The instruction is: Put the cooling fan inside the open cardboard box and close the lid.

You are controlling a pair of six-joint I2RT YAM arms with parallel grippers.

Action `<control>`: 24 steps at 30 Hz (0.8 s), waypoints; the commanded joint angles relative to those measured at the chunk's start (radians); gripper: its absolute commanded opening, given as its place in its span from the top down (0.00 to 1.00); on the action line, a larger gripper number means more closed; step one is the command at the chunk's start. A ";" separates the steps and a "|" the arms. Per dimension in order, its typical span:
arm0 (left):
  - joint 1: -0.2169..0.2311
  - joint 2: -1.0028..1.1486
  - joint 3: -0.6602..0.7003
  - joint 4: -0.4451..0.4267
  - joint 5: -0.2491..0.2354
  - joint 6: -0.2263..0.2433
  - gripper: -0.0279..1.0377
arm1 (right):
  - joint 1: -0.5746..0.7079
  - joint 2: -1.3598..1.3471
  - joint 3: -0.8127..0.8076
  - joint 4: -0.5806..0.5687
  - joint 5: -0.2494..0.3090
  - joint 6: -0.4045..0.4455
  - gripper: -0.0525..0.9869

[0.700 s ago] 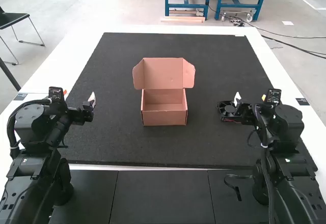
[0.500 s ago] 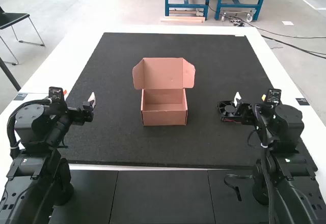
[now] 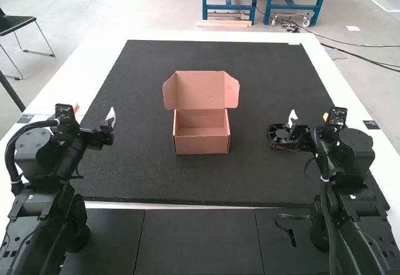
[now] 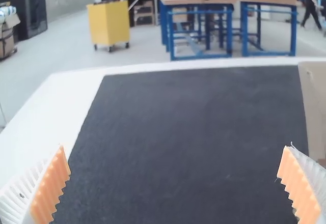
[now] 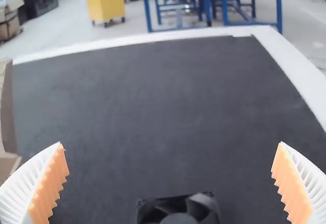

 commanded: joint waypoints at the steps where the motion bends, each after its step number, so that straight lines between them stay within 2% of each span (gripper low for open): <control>1: 0.006 -0.013 -0.004 0.057 -0.009 -0.045 0.07 | -0.011 -0.007 -0.004 0.099 0.041 -0.011 0.07; 3: 0.004 -0.012 0.008 0.091 -0.017 -0.057 0.06 | -0.016 -0.007 -0.001 0.151 0.044 -0.011 0.07; 8: 0.001 0.010 0.089 0.082 -0.027 -0.077 0.07 | -0.017 0.028 0.052 0.165 0.035 -0.011 0.07; 14: -0.004 0.272 0.250 0.082 -0.038 -0.080 0.07 | -0.017 0.297 0.243 0.179 0.046 -0.008 0.07; 20: 0.004 0.585 0.520 -0.049 -0.044 -0.075 0.06 | -0.011 0.508 0.488 0.024 0.075 0.006 0.07; 22: 0.001 0.653 0.626 -0.124 -0.040 -0.074 0.06 | -0.009 0.530 0.565 -0.007 0.046 0.004 0.07; 24: -0.004 0.720 0.718 -0.194 -0.038 -0.066 0.06 | -0.009 0.554 0.660 -0.137 0.028 0.004 0.07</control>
